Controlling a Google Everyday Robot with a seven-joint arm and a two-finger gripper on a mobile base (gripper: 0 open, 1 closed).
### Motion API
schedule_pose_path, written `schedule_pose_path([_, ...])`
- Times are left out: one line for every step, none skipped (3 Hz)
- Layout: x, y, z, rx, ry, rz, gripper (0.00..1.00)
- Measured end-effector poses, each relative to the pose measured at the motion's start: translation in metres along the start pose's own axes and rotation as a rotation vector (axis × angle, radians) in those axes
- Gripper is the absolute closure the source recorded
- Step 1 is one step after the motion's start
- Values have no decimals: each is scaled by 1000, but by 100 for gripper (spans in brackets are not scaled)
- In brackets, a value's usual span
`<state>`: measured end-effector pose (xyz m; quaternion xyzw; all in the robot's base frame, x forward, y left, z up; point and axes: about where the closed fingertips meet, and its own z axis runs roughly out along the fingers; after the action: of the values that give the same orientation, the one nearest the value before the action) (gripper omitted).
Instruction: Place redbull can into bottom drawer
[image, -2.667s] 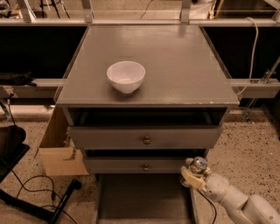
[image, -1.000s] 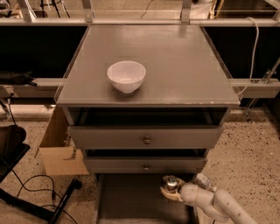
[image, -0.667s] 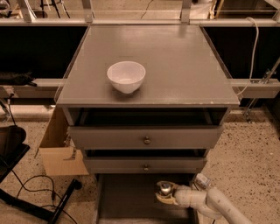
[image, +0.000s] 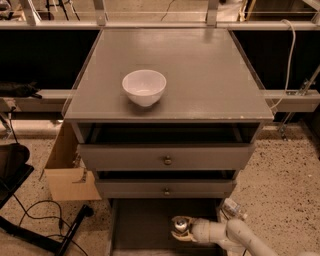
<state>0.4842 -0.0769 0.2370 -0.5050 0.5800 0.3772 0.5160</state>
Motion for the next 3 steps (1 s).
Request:
schedule_pose_path([20,12,10,-24,34,-20,100])
schedule_pose_path([38,22,17,-32,28,8,100])
schedule_pose_path([49,25,20,-25,-1,55,100])
